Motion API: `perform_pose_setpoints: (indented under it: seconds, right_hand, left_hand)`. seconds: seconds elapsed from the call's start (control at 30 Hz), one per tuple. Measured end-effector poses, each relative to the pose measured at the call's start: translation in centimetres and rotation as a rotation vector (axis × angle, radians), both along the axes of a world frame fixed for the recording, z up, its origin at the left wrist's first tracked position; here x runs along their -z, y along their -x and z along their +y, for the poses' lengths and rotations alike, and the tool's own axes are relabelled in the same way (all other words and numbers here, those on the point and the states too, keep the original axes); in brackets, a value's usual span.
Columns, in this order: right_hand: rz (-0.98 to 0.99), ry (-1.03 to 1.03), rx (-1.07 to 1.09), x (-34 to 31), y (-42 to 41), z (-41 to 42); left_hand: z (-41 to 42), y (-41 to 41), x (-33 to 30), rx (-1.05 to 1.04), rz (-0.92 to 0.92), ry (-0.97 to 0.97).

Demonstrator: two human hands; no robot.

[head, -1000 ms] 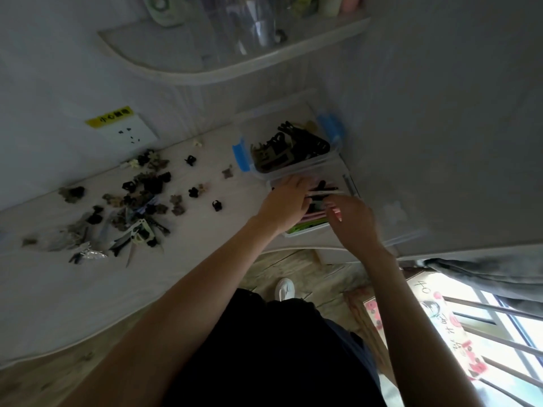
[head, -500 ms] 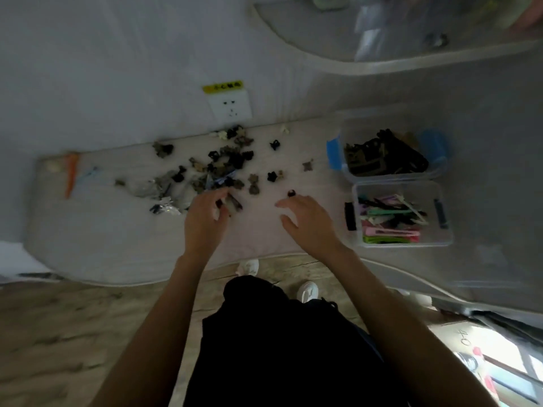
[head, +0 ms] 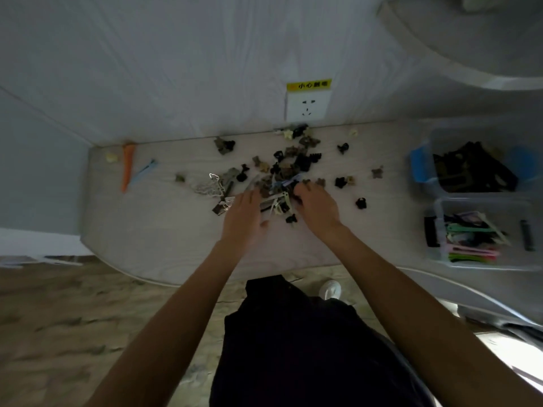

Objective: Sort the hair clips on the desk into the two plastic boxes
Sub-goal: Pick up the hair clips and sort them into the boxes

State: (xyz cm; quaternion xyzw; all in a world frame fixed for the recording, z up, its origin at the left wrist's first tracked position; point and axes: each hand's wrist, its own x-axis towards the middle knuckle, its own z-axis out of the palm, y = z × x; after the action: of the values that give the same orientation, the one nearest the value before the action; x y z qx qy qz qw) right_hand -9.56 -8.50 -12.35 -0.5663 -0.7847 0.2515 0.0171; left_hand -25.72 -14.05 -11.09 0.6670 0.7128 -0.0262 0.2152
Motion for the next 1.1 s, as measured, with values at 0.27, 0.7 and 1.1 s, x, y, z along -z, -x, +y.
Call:
perform_pose_setpoints:
  seconds: [0.27,0.7,1.1]
  right_hand:
    - [0.136,0.104,0.126,-0.6,-2.7,0.6]
    - [0.236,-0.092,0.363,-2.9,-2.0,2.3]
    - [0.35,-0.024,0.494,-3.9,-3.3,3.1]
  left_hand:
    - [1.8,0.7,0.1,0.034,-0.004,-0.036]
    - [3.3,0.1,0.4,0.22,0.222,-0.12]
    - [4.4,-0.3,0.2,0.34,0.206,-0.136]
